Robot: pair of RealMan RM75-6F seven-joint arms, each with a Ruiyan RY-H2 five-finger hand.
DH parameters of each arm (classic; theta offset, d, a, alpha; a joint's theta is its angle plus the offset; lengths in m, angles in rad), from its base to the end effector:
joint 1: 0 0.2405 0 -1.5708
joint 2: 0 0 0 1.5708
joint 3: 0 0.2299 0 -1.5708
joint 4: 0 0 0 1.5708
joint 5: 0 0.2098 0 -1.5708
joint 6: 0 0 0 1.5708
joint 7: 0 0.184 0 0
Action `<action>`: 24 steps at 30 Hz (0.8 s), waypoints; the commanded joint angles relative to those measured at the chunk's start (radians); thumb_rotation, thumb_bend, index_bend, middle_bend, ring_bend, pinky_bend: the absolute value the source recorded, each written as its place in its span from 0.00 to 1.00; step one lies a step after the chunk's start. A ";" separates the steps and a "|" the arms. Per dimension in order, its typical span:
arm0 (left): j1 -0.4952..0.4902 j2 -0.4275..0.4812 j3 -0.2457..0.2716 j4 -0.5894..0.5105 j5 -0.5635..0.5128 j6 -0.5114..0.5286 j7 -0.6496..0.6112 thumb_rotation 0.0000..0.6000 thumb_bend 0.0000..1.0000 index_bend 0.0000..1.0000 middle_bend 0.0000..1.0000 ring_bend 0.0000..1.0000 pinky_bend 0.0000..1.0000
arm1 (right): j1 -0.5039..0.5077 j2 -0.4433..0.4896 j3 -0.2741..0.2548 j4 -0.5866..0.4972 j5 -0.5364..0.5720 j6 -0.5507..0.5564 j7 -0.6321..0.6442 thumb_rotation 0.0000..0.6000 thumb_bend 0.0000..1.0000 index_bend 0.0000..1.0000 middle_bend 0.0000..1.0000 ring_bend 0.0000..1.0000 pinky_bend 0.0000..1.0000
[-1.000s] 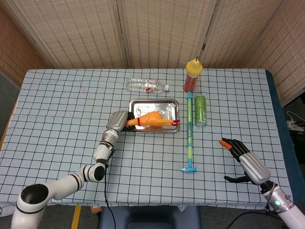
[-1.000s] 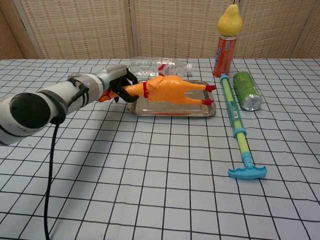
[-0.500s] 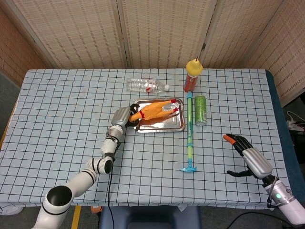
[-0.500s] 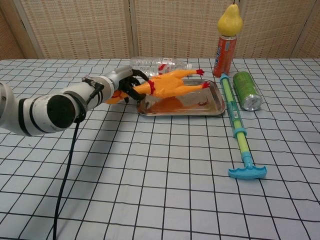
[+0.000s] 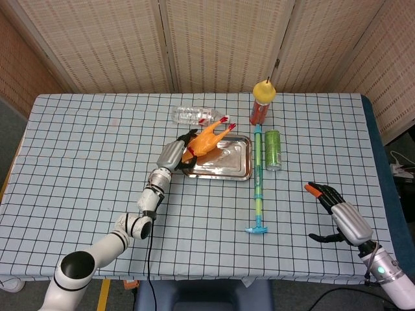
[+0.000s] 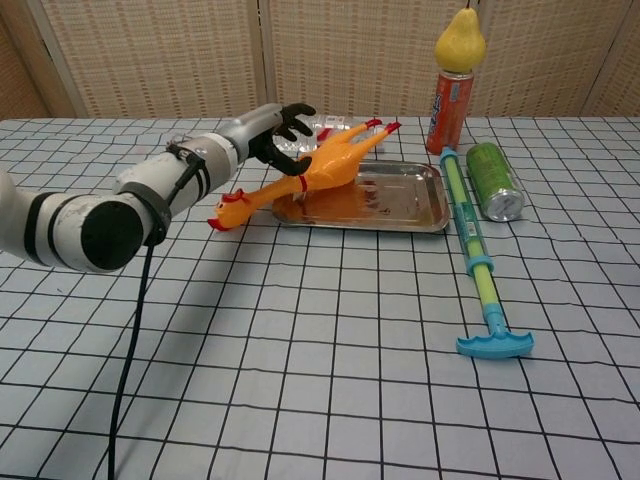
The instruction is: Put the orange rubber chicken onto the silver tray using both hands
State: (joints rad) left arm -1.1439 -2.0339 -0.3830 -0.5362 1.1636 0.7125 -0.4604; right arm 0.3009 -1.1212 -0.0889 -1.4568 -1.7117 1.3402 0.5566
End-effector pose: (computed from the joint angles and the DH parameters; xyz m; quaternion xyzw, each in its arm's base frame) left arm -0.0494 0.4800 -0.0842 -0.6067 -0.5239 -0.4986 0.3299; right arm -0.2664 -0.2441 0.1008 0.6548 -0.4924 0.4490 0.3566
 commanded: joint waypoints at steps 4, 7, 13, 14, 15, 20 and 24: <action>0.123 0.182 0.030 -0.345 0.055 0.183 0.097 1.00 0.46 0.00 0.11 0.08 0.23 | -0.030 0.007 0.007 -0.038 -0.002 0.052 -0.089 1.00 0.08 0.00 0.00 0.00 0.00; 0.223 0.321 0.069 -0.587 0.083 0.281 0.181 1.00 0.46 0.00 0.08 0.05 0.19 | -0.050 0.012 0.008 -0.068 -0.002 0.076 -0.168 1.00 0.08 0.00 0.00 0.00 0.00; 0.480 0.636 0.235 -1.025 0.155 0.472 0.302 1.00 0.46 0.00 0.03 0.00 0.13 | -0.105 0.012 0.012 -0.127 0.025 0.116 -0.380 1.00 0.08 0.00 0.00 0.00 0.00; 0.521 0.677 0.270 -1.065 0.171 0.500 0.307 1.00 0.46 0.00 0.03 0.00 0.12 | -0.116 0.007 0.015 -0.132 0.035 0.124 -0.421 1.00 0.08 0.00 0.00 0.00 0.00; 0.574 0.725 0.319 -1.101 0.195 0.538 0.316 1.00 0.46 0.00 0.03 0.00 0.12 | -0.131 -0.002 0.021 -0.139 0.050 0.135 -0.477 1.00 0.08 0.00 0.00 0.00 0.00; 0.769 0.845 0.493 -1.119 0.271 0.681 0.349 1.00 0.46 0.00 0.02 0.00 0.10 | -0.193 -0.050 0.035 -0.132 0.082 0.204 -0.626 1.00 0.08 0.00 0.00 0.00 0.00; 0.921 0.840 0.543 -1.048 0.298 0.847 0.339 1.00 0.46 0.00 0.01 0.00 0.10 | -0.232 -0.067 0.026 -0.115 0.068 0.251 -0.659 1.00 0.08 0.00 0.00 0.00 0.00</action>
State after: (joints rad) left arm -0.3389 -1.2232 0.1001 -1.6180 1.4082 1.4271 -0.1447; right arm 0.0924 -1.1743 -0.0614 -1.5775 -1.6431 1.5687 -0.0819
